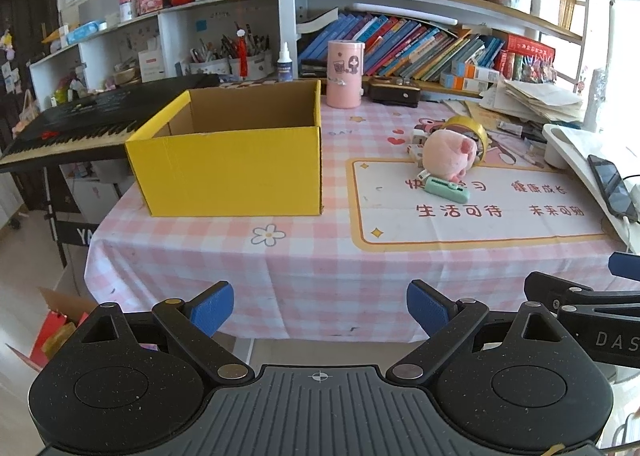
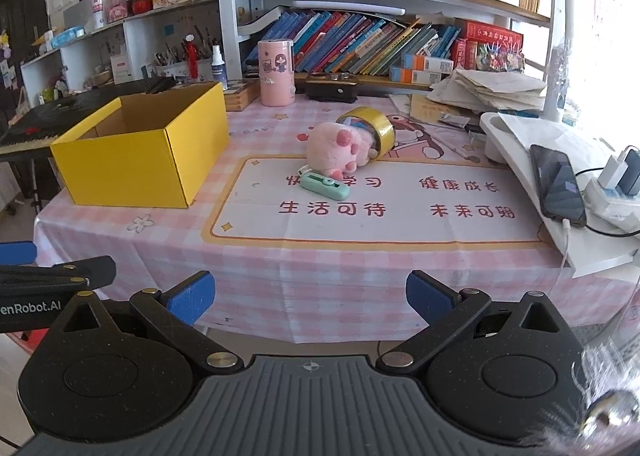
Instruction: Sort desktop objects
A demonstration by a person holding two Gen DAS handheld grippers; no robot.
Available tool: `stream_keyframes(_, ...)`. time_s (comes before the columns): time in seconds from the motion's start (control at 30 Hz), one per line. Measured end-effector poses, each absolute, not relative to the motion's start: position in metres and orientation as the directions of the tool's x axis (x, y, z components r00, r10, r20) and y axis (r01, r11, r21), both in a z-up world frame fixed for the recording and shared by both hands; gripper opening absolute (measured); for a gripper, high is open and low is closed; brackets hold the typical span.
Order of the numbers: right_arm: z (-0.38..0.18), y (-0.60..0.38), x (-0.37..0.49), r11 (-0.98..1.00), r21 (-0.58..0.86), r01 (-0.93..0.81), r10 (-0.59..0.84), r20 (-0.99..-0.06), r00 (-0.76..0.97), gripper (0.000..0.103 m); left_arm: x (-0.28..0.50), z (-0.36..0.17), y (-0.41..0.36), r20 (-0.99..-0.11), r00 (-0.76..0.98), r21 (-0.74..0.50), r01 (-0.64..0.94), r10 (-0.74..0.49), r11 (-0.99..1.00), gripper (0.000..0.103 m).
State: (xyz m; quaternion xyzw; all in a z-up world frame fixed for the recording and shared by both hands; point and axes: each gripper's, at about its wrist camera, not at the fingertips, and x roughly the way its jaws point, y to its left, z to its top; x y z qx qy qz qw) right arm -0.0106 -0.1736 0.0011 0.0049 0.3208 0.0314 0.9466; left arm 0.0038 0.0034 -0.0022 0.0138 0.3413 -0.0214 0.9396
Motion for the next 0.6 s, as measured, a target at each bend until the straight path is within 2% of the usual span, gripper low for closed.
stream_keyframes(0.6, 0.0012, -0.1748, -0.0105, 0.999, 0.022, -0.036, 0.042, -0.615, 0.787, 0.101, 0.0010, -0.0020, 0.0014, -0.626, 0.779, 0.034, 0.072, -0.035, 0.997, 0.094)
